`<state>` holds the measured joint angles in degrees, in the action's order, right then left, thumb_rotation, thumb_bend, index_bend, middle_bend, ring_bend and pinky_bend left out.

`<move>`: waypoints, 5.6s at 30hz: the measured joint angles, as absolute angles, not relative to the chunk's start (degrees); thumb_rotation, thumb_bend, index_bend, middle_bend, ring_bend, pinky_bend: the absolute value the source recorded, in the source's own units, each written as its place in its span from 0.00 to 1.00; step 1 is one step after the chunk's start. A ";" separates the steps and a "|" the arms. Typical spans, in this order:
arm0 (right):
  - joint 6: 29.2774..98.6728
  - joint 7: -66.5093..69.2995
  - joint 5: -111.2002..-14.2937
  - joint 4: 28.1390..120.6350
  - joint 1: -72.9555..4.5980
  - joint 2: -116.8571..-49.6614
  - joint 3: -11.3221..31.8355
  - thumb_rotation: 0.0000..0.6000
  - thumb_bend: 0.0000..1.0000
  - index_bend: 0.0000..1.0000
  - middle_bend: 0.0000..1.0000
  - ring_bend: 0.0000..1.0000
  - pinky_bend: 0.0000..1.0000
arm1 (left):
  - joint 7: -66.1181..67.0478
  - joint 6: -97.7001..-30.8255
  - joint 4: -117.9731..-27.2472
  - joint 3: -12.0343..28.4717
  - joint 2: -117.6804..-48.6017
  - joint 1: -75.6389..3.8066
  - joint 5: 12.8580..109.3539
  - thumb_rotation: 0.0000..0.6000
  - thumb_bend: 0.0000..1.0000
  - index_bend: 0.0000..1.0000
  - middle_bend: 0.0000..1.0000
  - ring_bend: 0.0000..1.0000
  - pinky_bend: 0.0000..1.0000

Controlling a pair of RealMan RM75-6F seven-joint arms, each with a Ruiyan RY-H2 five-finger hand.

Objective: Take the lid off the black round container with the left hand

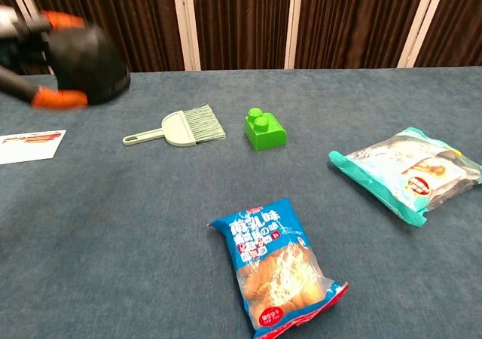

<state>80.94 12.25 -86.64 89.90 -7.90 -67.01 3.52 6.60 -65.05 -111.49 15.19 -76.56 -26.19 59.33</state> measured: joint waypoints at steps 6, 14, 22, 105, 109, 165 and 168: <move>81.01 11.96 -86.65 90.05 -7.78 -67.03 3.35 1.00 0.21 0.00 0.03 0.11 0.04 | 6.01 -60.63 -101.29 14.21 -83.92 -29.00 54.69 1.00 0.55 0.08 0.30 0.00 0.00; 81.26 11.84 -86.73 90.43 -7.67 -66.84 3.36 1.00 0.21 0.00 0.03 0.11 0.04 | 6.36 -67.18 -115.55 16.74 -78.25 -27.92 62.39 1.00 0.55 0.07 0.31 0.00 0.00; 81.29 11.63 -87.01 90.49 -7.69 -66.97 3.20 1.00 0.21 0.00 0.03 0.11 0.04 | 5.25 -70.56 -126.69 15.23 -70.27 -24.86 68.95 1.00 0.55 0.08 0.31 0.00 0.00; 77.41 10.58 -85.41 89.22 -9.06 -67.93 2.63 1.00 0.21 0.00 0.03 0.11 0.04 | 10.17 -61.19 -84.66 14.96 -94.92 -32.21 52.41 1.00 0.41 0.07 0.17 0.00 0.00; 77.30 10.42 -85.37 89.23 -9.06 -67.96 2.54 1.00 0.21 0.00 0.03 0.11 0.04 | 11.08 -61.16 -84.73 15.18 -95.03 -32.53 51.53 1.00 0.45 0.07 0.21 0.00 0.00; 77.19 12.48 -85.75 88.86 -9.22 -67.64 2.38 1.00 0.21 0.00 0.03 0.11 0.04 | 18.83 -61.80 -84.81 17.59 -102.19 -40.63 48.21 1.00 0.56 0.11 0.30 0.00 0.00; 77.12 12.58 -85.84 88.91 -9.32 -67.60 2.39 1.00 0.21 0.00 0.03 0.11 0.04 | 18.37 -61.04 -83.19 17.26 -103.10 -40.90 48.08 1.00 0.52 0.10 0.21 0.00 0.00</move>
<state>77.12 12.58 -85.84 88.91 -9.32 -67.60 2.39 18.37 -61.04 -83.19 17.26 -103.10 -40.90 48.08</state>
